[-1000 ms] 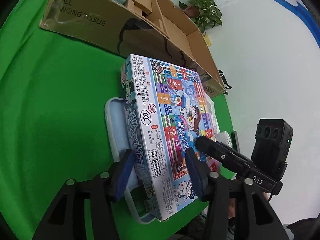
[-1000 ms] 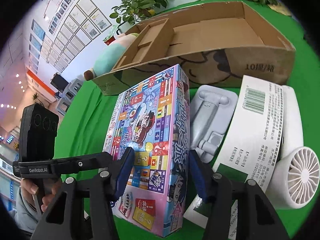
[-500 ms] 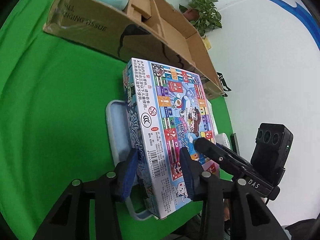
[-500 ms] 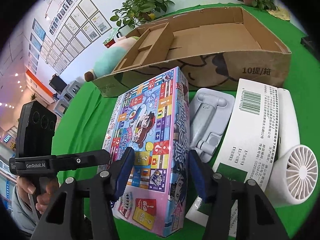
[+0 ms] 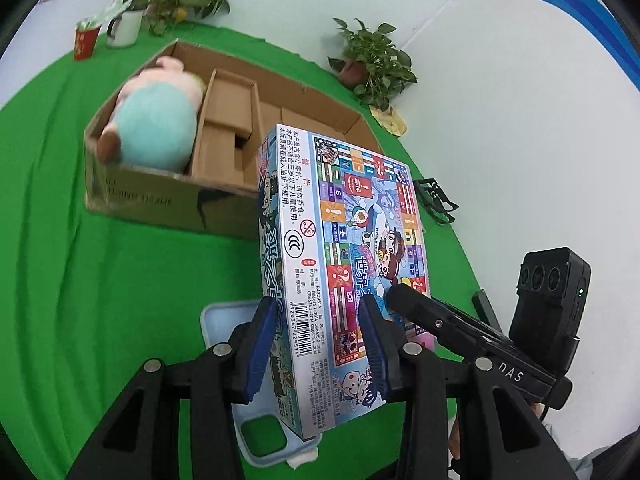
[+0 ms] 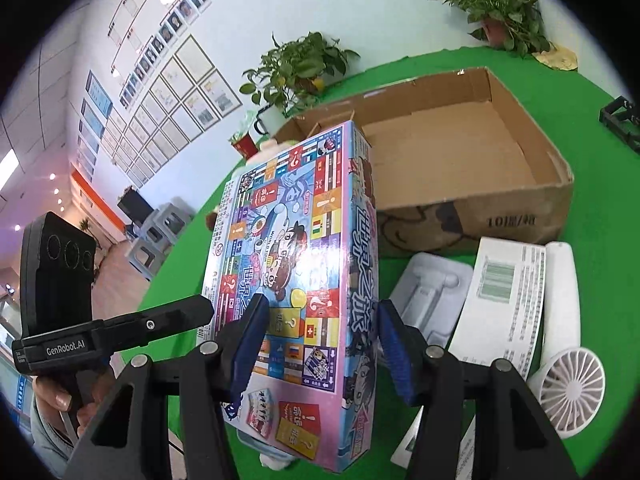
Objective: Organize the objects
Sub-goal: 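Carry the board-game box over the cardboard box with both grippers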
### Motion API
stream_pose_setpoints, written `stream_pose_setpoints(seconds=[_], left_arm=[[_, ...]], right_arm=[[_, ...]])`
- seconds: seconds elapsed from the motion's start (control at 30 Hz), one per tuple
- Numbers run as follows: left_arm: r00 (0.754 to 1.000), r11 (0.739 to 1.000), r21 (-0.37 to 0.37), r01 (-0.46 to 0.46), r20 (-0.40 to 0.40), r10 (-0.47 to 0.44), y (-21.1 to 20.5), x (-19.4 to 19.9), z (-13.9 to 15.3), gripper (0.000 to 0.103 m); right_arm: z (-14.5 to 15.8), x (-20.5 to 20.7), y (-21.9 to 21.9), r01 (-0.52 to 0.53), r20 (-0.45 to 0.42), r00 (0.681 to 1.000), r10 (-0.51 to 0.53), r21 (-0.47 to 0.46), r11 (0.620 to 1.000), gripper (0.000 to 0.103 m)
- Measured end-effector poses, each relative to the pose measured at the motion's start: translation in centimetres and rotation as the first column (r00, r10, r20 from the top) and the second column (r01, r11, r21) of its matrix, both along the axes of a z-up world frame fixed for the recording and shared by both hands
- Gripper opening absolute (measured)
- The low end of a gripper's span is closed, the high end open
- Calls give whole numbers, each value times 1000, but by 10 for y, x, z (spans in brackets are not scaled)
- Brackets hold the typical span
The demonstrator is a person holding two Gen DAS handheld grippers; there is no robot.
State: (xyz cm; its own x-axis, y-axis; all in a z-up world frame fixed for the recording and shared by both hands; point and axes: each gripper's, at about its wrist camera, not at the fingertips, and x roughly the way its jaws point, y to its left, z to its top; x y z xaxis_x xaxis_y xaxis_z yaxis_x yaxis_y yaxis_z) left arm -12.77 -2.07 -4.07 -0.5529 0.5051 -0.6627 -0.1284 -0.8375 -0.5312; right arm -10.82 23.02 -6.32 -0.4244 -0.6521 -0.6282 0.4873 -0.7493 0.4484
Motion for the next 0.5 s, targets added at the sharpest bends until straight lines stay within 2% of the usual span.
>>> stream_pose_setpoints(seconds=[0.13,0.37,0.5], left_arm=[[999,999,-53,11,-47,-13,7,-7,16,38],[997,996,-82,19,-71,-24,15,-37,29,38],[997,997,-74,18,-79,-23,16,-63,34,38]], right_arm=[[11,-12,5,30,-30,999,-31,-30,999,54],[20,-32,7,62,-73,995,-63,-26,998,54],[23,-52,6,69,-82,994,-71,-27,997,54]])
